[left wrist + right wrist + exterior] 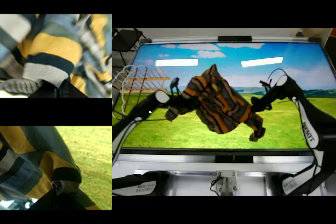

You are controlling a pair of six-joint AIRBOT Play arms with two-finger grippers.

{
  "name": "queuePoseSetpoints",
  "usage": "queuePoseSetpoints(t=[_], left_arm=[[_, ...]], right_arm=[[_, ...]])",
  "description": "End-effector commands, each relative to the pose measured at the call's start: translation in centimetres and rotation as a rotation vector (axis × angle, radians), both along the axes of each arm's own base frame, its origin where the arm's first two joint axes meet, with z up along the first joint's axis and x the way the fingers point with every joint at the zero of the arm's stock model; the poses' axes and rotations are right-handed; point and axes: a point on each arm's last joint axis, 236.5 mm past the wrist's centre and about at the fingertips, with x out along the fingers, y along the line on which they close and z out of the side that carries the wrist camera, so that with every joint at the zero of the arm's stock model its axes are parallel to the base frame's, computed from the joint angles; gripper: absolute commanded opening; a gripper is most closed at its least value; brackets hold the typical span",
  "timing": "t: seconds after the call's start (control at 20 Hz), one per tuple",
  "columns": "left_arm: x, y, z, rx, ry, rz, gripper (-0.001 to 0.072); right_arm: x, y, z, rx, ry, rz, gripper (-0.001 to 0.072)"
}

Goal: Fold the shirts.

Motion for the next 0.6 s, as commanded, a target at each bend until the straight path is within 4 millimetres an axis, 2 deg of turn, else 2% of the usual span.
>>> queuePoseSetpoints(t=[0.0,0.1,0.15,0.25,0.3,0.35,0.4,0.45,0.55], left_arm=[[3.0,7.8,5.5,0.166,-0.085,-0.006,0.0061],[5.2,13.1,8.6,0.215,-0.133,0.090,0.0060],[5.9,15.3,9.6,0.211,-0.141,0.163,0.0060],[6.2,18.4,9.6,0.194,-0.115,0.267,0.0061],[5.8,19.1,8.8,0.185,-0.075,0.289,0.0070],[5.1,19.0,7.8,0.179,-0.026,0.280,0.0263],[4.3,18.5,7.1,0.172,0.020,0.261,0.0619],[3.5,18.1,6.7,0.174,0.054,0.237,0.0716],[2.2,17.8,7.1,0.192,0.077,0.176,0.0715]], right_arm=[[-4.7,4.6,4.0,0.127,0.075,0.131,0.0061],[-8.6,10.3,5.1,0.202,0.080,0.203,0.0061],[-10.9,14.1,5.6,0.266,0.076,0.235,0.0061],[-14.5,20.6,5.5,0.331,0.029,0.308,0.0084],[-15.1,22.6,5.0,0.321,-0.026,0.326,0.0248],[-15.3,24.0,4.7,0.318,-0.073,0.331,0.0585],[-15.1,24.5,4.8,0.319,-0.093,0.331,0.0644],[-14.7,24.3,5.4,0.325,-0.097,0.332,0.0644],[-12.6,22.1,7.6,0.326,-0.112,0.339,0.0644]])
